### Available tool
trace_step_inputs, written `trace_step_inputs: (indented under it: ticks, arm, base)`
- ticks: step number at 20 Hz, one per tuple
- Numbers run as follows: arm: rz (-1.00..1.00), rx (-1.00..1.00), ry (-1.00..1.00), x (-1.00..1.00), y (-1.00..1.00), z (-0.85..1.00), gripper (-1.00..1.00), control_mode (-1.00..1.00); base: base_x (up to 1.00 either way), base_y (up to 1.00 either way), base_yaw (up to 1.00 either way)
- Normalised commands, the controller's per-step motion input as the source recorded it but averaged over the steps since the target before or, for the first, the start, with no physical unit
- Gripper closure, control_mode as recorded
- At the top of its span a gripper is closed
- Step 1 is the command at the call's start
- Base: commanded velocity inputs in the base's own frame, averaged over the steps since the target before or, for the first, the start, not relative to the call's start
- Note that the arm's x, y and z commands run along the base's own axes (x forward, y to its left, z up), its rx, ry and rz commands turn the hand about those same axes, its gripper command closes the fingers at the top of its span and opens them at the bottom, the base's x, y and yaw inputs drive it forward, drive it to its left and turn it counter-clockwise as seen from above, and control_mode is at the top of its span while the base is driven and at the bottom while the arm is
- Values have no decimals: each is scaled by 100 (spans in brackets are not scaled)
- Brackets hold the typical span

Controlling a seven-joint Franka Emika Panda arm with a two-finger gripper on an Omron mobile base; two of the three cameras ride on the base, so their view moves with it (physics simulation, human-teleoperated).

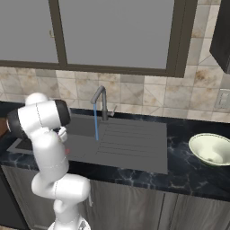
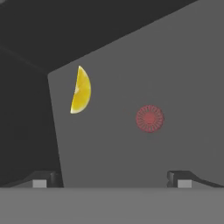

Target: Pick the kiwis from the sink and place them in one bowl. Place the lemon wedge in the other bowl. Then turn off the sink faucet.

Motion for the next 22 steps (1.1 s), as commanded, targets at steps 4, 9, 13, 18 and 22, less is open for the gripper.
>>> trace_step_inputs:
  ticks: [4, 9, 13, 18, 22]
  arm:
    - [-1, 3, 0, 24, 11, -14, -100, -100]
    - [-1, 0, 0, 26, 30, -25, -100, -100]
    - [-1, 0, 0, 33, 31, -21, -100, -100]
    - [0, 0, 0, 35, 23, -13, -100, -100]
    - [0, 0, 0, 32, 24, -18, -100, -100]
  base:
    - [0, 0, 0]
    - [0, 0, 0]
    - [0, 0, 0]
    - [0, 0, 0]
    - [0, 0, 0]
